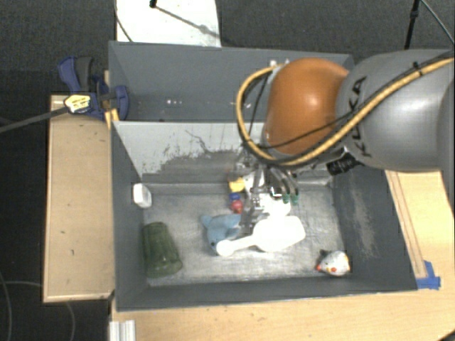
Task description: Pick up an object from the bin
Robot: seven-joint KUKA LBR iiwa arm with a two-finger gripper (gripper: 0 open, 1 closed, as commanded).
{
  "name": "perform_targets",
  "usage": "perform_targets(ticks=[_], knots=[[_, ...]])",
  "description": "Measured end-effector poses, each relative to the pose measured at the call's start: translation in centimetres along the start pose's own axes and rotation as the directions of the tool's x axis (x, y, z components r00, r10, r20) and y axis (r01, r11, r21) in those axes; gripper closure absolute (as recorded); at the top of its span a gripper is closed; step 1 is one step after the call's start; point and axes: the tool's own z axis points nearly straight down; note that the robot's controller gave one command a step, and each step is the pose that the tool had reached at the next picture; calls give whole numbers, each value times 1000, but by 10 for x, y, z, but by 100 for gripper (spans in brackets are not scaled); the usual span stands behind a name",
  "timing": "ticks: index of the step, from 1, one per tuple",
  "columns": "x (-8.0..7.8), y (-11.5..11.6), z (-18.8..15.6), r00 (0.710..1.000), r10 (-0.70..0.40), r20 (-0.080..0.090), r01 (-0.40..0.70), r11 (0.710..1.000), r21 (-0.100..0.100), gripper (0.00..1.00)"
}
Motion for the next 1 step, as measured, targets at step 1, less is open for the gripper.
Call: perform_targets(ticks=[1], knots=[[-2,-1,-5,1000,3,8,-3,1000,-1,0]])
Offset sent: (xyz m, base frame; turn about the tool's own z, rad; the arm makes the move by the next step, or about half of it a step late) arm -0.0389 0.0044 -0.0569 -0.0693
